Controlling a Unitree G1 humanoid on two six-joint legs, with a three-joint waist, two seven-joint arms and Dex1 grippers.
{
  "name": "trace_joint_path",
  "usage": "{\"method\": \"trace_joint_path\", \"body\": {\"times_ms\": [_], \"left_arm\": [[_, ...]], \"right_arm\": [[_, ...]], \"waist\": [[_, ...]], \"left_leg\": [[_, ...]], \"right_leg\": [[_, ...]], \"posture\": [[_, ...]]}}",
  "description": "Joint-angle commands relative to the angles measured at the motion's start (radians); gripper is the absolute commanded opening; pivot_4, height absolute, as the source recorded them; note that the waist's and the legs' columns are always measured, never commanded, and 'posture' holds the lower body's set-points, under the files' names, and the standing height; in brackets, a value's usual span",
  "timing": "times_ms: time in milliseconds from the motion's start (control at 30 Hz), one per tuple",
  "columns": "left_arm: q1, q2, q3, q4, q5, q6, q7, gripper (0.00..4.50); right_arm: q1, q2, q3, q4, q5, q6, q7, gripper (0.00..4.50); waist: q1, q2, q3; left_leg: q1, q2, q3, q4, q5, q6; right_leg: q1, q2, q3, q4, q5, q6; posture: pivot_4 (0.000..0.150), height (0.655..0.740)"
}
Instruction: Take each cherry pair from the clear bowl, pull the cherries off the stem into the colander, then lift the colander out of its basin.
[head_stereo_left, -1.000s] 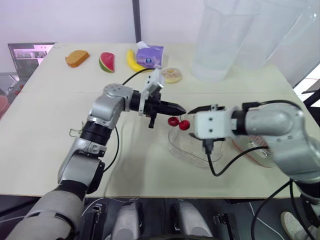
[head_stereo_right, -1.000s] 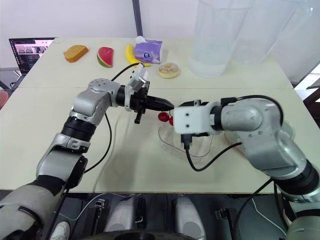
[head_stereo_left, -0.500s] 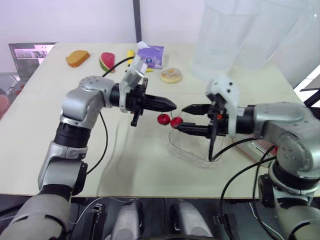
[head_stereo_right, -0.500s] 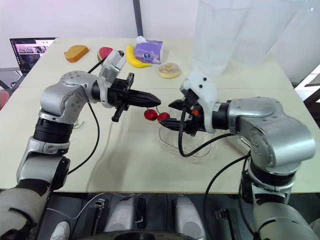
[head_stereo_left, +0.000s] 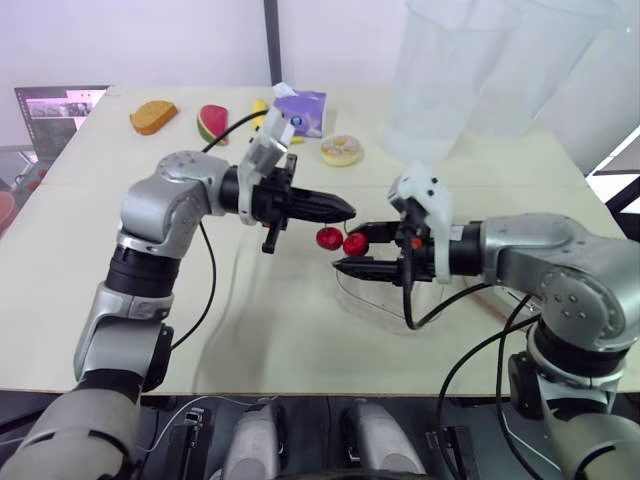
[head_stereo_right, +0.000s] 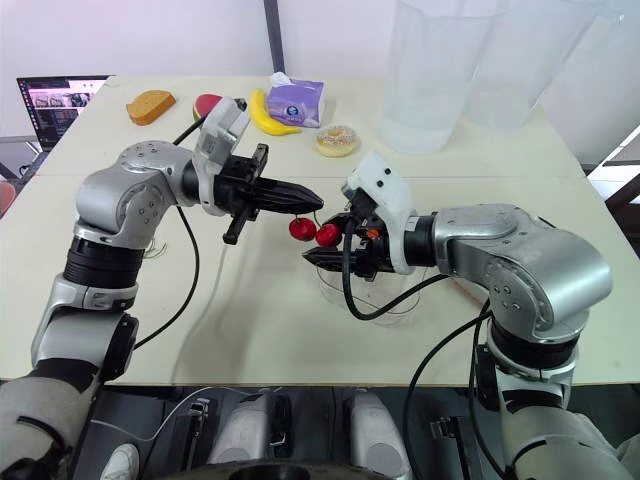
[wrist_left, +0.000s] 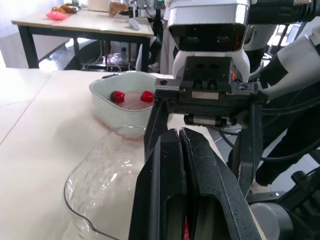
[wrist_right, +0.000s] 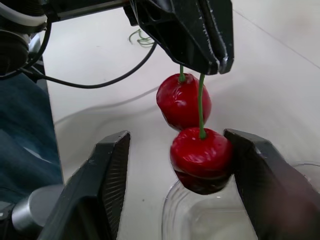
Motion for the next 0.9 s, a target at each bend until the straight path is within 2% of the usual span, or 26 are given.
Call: {"method": "trace_joint_path", "body": {"times_ms": [33,100,167,900], "left_arm": [[-0.008,0.01,0.014,-0.034,-0.013,-0.007,0.006,0.0],[-0.008,0.01,0.012,-0.034,-0.012,-0.01,0.007,0.0],[-0.008,0.008,0.011,-0.03,-0.009,-0.014,0.008,0.0],[-0.008,0.039,0.111,-0.02,-0.082,0.062,0.138,0.0]], "right_arm": [[-0.015,0.003,-0.031,-0.004,0.051,0.007,-0.033,1.38],[-0.017,0.0,-0.037,0.0,0.071,0.007,-0.051,0.46],[-0.018,-0.006,-0.042,0.001,0.092,0.007,-0.067,0.1],[0.168,-0.115,-0.149,-0.056,0.207,0.007,-0.191,0.1]], "waist": [[0.0,0.0,0.0],[0.0,0.0,0.0],[0.0,0.0,0.0],[-0.002,0.0,0.0]], "left_leg": [[0.0,0.0,0.0,0.0,0.0,0.0],[0.0,0.0,0.0,0.0,0.0,0.0],[0.0,0.0,0.0,0.0,0.0,0.0],[-0.001,0.0,0.0,-0.001,0.0,0.0]], "right_leg": [[0.0,0.0,0.0,0.0,0.0,0.0],[0.0,0.0,0.0,0.0,0.0,0.0],[0.0,0.0,0.0,0.0,0.0,0.0],[0.0,0.0,0.001,-0.001,0.0,0.0]], "posture": [[0.15,0.74],[0.15,0.74],[0.15,0.74],[0.15,0.74]]}}
